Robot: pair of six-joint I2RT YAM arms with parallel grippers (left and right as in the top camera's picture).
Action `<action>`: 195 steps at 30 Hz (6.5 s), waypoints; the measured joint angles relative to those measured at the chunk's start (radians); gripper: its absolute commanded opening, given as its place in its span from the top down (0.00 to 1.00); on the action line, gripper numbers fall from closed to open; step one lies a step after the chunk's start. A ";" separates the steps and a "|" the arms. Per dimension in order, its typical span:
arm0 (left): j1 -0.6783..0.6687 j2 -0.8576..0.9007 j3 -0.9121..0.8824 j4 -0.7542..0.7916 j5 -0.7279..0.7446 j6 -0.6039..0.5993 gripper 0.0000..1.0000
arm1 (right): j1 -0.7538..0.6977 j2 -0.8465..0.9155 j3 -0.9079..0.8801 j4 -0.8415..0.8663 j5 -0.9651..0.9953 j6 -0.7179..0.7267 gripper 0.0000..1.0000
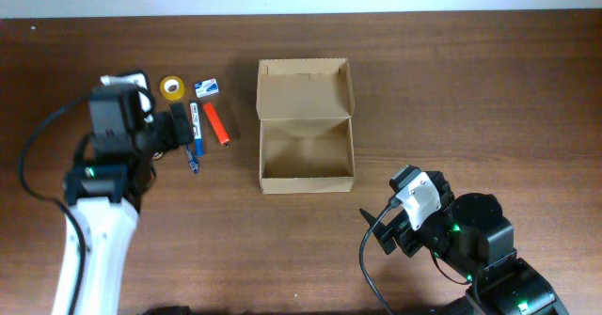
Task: Pack container
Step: 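Reach the left gripper over the red stapler, then lower the left gripper and close it on the red stapler, then carry the stapler into the box and open the left gripper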
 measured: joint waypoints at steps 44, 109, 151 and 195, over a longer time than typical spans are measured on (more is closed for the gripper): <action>-0.179 0.527 0.079 0.142 0.039 -0.241 0.04 | 0.000 0.000 0.000 0.000 0.000 0.000 0.01; -0.180 0.715 0.085 0.320 0.035 -0.313 0.55 | 0.000 0.000 0.000 0.000 0.000 0.000 0.01; -0.245 0.513 0.377 0.021 -0.029 -0.117 0.98 | 0.000 0.000 0.000 0.000 0.000 0.000 0.01; -0.544 0.719 0.391 -0.316 0.366 0.998 0.98 | 0.000 0.000 0.000 0.000 0.000 0.000 0.01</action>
